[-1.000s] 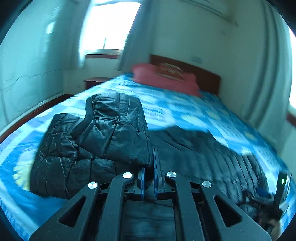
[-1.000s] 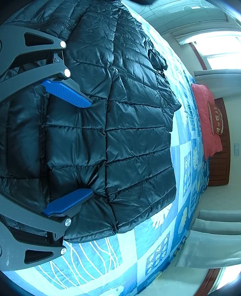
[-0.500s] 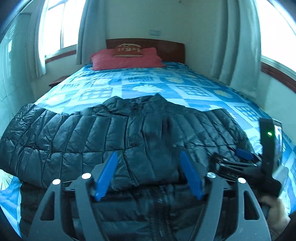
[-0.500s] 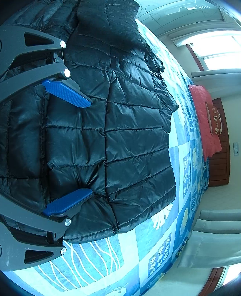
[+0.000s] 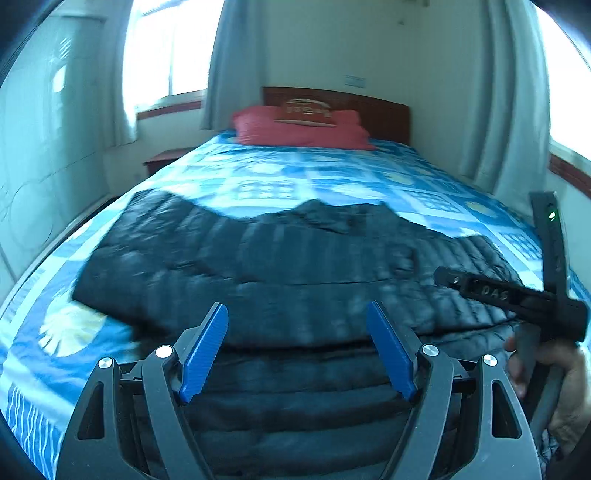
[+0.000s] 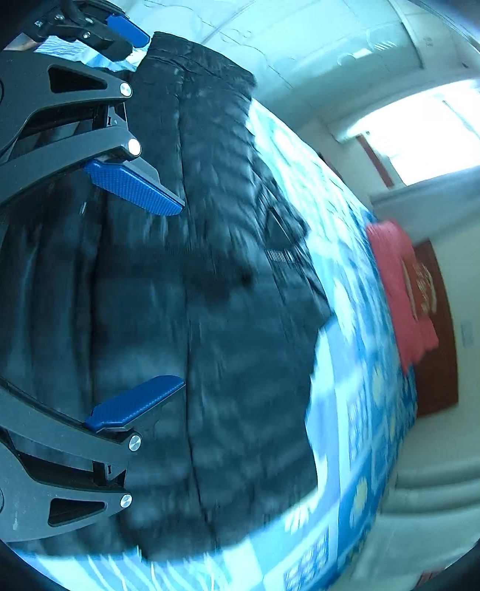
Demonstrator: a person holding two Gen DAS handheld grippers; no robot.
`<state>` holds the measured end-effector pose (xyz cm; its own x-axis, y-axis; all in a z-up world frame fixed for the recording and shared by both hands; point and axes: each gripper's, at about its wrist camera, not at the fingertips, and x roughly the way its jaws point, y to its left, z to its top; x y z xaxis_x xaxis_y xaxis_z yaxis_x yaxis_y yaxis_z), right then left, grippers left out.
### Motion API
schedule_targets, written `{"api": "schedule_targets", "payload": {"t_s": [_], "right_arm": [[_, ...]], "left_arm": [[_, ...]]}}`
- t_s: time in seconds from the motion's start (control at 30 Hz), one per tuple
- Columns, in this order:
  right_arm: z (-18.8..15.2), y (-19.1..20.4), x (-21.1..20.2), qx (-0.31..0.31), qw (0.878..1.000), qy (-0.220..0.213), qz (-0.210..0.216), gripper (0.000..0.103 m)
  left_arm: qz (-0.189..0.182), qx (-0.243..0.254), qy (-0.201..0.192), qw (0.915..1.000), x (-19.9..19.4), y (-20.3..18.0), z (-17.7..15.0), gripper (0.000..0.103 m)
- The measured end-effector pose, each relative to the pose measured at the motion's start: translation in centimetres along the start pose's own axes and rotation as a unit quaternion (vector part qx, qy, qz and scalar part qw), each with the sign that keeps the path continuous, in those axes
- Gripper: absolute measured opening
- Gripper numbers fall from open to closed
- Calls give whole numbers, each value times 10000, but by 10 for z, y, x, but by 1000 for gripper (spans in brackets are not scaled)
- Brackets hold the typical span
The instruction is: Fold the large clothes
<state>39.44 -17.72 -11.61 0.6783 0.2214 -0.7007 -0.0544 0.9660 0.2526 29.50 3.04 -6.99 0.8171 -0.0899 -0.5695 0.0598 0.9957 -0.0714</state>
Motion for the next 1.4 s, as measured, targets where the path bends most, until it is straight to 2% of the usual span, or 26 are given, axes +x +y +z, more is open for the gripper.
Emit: {"api": "schedule_targets", "payload": {"t_s": [0.07, 0.13, 0.23, 0.4, 0.47, 0.63, 0.73, 0.77, 0.87, 0.93, 1.0, 1.07, 1.1, 1.13, 1.2, 1.3, 1.4], "right_arm": [[-3, 14, 20, -48, 9997, 256, 44, 82], [-5, 22, 34, -57, 9983, 568, 108, 27], [-4, 23, 24, -11, 9991, 393, 169, 20], [6, -15, -13, 119, 9996, -56, -235, 19], [10, -40, -24, 143, 9979, -131, -618, 19], [9, -101, -29, 428, 9916, -58, -1218, 19], [3, -117, -19, 470, 9908, 203, -1256, 21], [2, -119, -20, 474, 9905, 215, -1273, 23], [4, -113, -33, 424, 9869, -205, -1540, 38], [5, -104, -38, 363, 9885, -399, -1411, 41], [5, -93, -29, 173, 9914, -313, -1258, 42], [1, -86, -9, -11, 9936, -21, -1130, 43], [-3, -87, 7, -33, 9935, 262, -1105, 45], [-4, -87, 16, -69, 9933, 324, -1110, 46], [-3, -86, 15, -90, 9931, 271, -1135, 46], [7, -79, 2, -69, 9939, 59, -1102, 46], [20, -75, 1, -84, 9943, -100, -1055, 48]], "left_arm": [[101, -175, 5, 9998, -3, 19, -2, 76], [180, -278, 23, 9994, -6, 35, -3, 76], [305, -412, 45, 9987, -11, 57, -6, 76], [397, -566, 34, 9976, -11, 77, -8, 76], [419, -636, 68, 9971, -7, 81, -9, 76], [434, -662, 170, 9967, 8, 82, -10, 76], [465, -577, 311, 9968, 21, 80, -9, 76], [448, -586, 333, 9967, 24, 80, -8, 76], [426, -639, 301, 9966, 32, 82, 0, 76], [439, -678, 298, 9963, 43, 84, 7, 76], [523, -687, 372, 9956, 56, 87, 11, 76], [693, -662, 562, 9938, 74, 92, 11, 76], [816, -626, 756, 9918, 85, 94, 9, 76], [901, -594, 1003, 9891, 97, 97, 6, 78], [701, -852, 1459, 9831, 115, 108, -1, 78], [744, -918, 1389, 9832, 103, 111, 6, 78], [828, -778, 819, 9901, 80, 105, 25, 78]]}}
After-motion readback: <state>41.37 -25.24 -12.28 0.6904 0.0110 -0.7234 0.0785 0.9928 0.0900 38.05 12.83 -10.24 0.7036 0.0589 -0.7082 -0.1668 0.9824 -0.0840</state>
